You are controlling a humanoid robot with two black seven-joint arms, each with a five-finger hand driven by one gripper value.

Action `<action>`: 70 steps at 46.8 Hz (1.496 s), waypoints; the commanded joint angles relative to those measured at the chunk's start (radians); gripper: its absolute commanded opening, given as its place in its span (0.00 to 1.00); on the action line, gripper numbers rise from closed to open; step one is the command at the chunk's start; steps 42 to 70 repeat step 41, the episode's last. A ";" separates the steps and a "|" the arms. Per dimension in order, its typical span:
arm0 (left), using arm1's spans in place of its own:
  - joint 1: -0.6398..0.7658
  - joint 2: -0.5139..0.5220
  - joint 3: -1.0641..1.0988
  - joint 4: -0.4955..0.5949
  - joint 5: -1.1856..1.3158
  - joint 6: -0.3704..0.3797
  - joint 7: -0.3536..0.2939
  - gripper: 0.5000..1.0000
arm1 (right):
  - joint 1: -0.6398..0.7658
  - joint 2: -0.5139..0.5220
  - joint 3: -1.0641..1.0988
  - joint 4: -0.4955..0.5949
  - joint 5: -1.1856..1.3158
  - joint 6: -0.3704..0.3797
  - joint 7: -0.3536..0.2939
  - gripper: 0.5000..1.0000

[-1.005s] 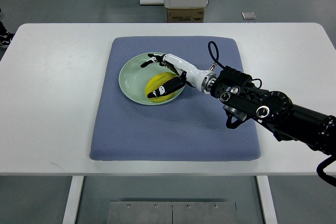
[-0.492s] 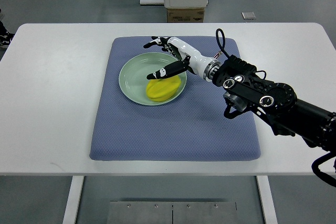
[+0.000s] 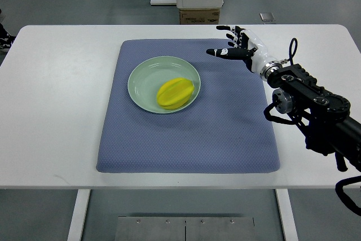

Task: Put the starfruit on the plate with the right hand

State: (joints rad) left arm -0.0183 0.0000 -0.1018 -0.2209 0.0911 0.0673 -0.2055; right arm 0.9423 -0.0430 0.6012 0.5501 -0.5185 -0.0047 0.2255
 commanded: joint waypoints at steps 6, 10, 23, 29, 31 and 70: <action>0.000 0.000 -0.001 0.000 -0.001 0.000 0.000 1.00 | -0.036 -0.008 0.140 -0.009 0.000 -0.001 -0.014 1.00; 0.000 0.000 -0.001 0.000 0.001 0.000 0.000 1.00 | -0.057 -0.009 0.189 -0.009 0.002 -0.001 -0.014 1.00; 0.000 0.000 0.001 0.000 -0.001 0.000 0.000 1.00 | -0.123 -0.008 0.296 -0.006 0.002 -0.035 0.003 1.00; 0.000 0.000 0.001 0.000 -0.001 0.000 0.000 1.00 | -0.134 -0.006 0.328 -0.006 0.002 -0.037 0.002 1.00; 0.000 0.000 -0.001 0.000 0.001 0.000 0.000 1.00 | -0.135 -0.006 0.330 -0.006 0.002 -0.037 0.003 1.00; 0.000 0.000 -0.001 0.000 -0.001 -0.001 0.000 1.00 | -0.151 -0.003 0.330 -0.003 0.002 -0.037 0.003 1.00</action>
